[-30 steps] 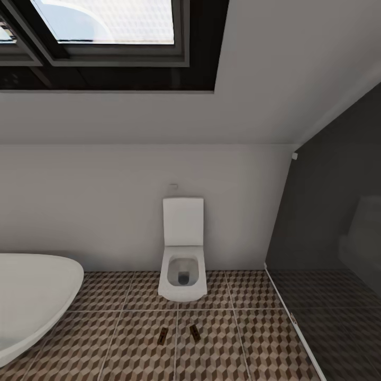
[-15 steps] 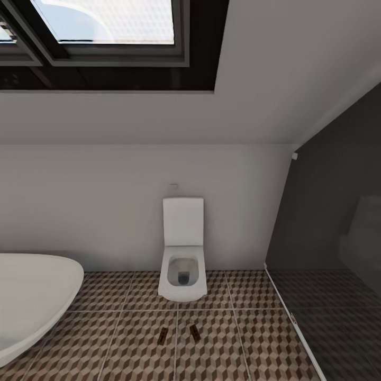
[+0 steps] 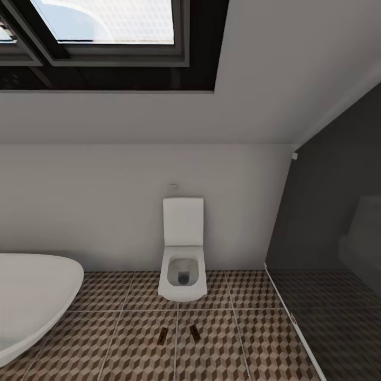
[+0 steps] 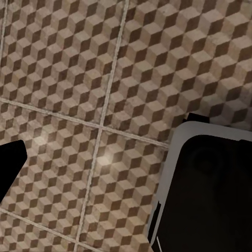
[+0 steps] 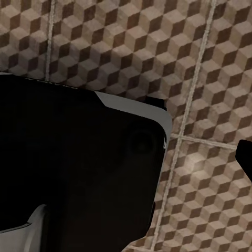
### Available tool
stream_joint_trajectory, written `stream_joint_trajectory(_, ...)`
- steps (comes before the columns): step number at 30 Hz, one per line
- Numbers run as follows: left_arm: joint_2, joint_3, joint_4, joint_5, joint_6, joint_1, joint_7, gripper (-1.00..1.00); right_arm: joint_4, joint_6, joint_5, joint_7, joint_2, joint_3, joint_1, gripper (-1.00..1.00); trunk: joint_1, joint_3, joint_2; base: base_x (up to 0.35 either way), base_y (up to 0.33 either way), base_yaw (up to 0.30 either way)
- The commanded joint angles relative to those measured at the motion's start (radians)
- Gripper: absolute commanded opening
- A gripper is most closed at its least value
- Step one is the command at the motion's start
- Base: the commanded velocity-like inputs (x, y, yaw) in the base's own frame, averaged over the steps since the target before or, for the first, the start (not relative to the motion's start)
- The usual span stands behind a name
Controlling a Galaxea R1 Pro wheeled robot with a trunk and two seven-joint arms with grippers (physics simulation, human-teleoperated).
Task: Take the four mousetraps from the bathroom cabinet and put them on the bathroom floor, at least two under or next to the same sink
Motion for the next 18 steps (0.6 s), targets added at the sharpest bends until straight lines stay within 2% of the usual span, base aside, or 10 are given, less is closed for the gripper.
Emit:
stream_joint_trajectory(1, -0.001, -0.006, 0.003, 0.002, -0.004, -0.001, 0.002, 1.00, 0.001, -0.003, -0.011, 0.004, 0.000, 0.008, -0.001, 1.00, 0.001, -0.002, -0.002, 0.000, 0.000, 0.000)
stream_joint_trajectory(18, -0.001, -0.006, 0.003, 0.002, -0.004, -0.001, 0.002, 1.00, 0.001, -0.003, -0.011, 0.004, 0.000, 0.008, -0.001, 1.00, 0.001, -0.002, -0.002, 0.000, 0.000, 0.000)
